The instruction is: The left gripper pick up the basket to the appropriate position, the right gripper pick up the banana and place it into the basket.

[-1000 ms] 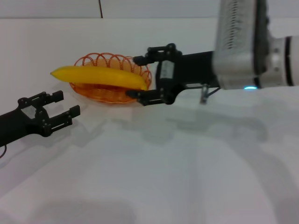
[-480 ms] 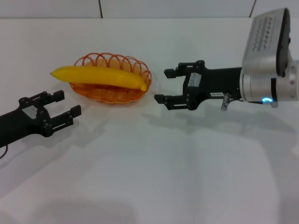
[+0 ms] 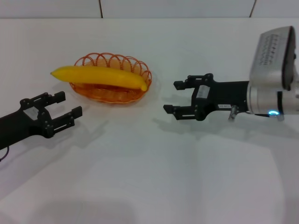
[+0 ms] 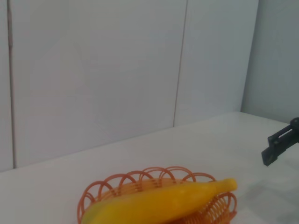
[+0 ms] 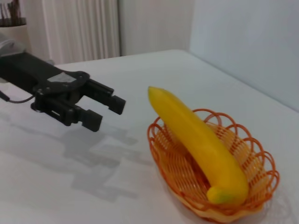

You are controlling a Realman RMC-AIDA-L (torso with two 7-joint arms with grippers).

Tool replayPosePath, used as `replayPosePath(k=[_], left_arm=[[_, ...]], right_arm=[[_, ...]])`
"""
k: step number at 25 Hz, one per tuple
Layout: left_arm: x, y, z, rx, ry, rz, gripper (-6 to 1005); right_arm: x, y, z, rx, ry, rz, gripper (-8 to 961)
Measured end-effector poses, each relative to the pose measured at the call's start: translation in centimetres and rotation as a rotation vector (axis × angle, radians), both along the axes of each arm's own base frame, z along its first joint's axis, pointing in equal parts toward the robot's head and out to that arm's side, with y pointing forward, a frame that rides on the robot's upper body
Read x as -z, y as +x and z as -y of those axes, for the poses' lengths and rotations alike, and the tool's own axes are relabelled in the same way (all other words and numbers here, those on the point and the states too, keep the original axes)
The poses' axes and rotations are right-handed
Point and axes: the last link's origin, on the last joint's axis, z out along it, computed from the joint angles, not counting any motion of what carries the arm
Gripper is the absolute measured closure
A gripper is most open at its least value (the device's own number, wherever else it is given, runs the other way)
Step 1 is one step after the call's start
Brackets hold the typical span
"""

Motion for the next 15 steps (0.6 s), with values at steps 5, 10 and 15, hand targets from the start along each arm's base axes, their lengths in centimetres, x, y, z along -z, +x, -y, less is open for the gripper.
replayPosePath(k=[5,10,15], left_arm=[[-0.1,0.0,0.0,-0.001,0.012,0.004,298],[-0.1,0.0,-0.1,0.004,0.014,0.001,298],[-0.1,0.1,-0.2,0.009,0.015,0.001,298]], right_arm=[[-0.8,0.6,0.3,-0.002,0.026,-0.047,216],[-0.4,0.9,0.3,0.006,0.016,-0.046,217],[-0.1,1.2,0.1,0.019,0.006,-0.038,218]])
